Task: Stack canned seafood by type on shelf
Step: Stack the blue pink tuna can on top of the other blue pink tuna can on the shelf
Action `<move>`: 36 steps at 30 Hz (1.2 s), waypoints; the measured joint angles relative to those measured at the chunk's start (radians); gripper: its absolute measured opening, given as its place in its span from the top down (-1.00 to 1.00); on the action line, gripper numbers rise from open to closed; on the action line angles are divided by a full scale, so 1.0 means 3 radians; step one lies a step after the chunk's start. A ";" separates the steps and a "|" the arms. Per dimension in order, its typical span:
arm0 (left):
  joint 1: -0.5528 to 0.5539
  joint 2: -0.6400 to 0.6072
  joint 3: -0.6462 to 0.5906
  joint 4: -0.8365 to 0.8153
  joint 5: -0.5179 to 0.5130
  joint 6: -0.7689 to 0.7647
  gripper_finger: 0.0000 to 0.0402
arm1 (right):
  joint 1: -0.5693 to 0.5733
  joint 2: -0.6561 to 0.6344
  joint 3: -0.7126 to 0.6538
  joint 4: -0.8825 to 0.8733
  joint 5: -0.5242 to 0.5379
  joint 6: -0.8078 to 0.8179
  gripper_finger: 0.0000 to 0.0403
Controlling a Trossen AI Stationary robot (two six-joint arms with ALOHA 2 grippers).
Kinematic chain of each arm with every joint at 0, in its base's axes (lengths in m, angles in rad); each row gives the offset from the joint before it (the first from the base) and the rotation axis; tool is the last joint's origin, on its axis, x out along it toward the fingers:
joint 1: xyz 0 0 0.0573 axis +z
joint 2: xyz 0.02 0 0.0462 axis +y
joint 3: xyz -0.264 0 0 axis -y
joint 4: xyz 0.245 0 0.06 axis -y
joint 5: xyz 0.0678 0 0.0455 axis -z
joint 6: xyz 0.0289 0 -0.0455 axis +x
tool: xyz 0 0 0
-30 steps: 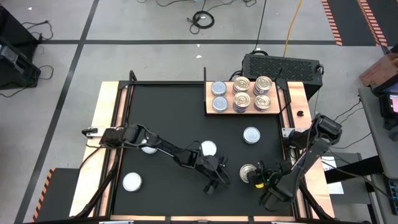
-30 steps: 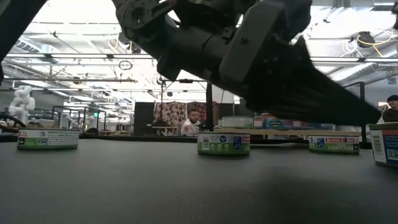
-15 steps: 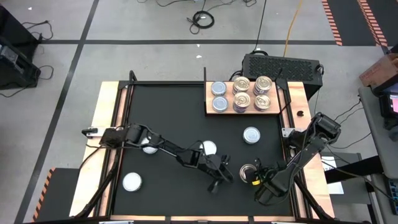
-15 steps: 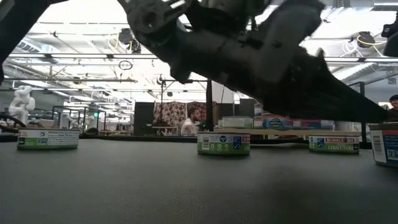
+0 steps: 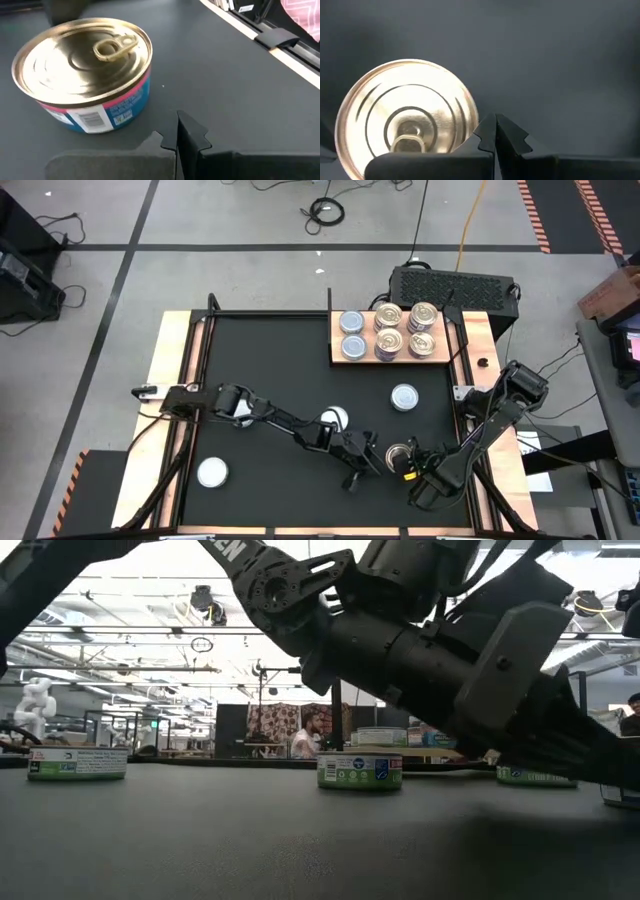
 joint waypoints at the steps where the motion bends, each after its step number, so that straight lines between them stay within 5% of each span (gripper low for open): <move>1: 0.0007 0.0000 0.0005 0.0005 0.0000 0.0000 0.99 | 0.0000 0.0000 -0.0011 0.0034 0.0003 -0.0001 1.00; 23: 0.0101 0.0000 0.0005 -0.0021 0.0086 -0.0005 0.99 | -0.0029 0.0000 -0.0019 0.0246 0.0118 -0.0008 1.00; 36: 0.0138 -0.0005 0.0003 -0.0259 0.0088 -0.0004 1.00 | -0.0033 0.0000 0.0462 -0.0303 0.0453 -0.0024 1.00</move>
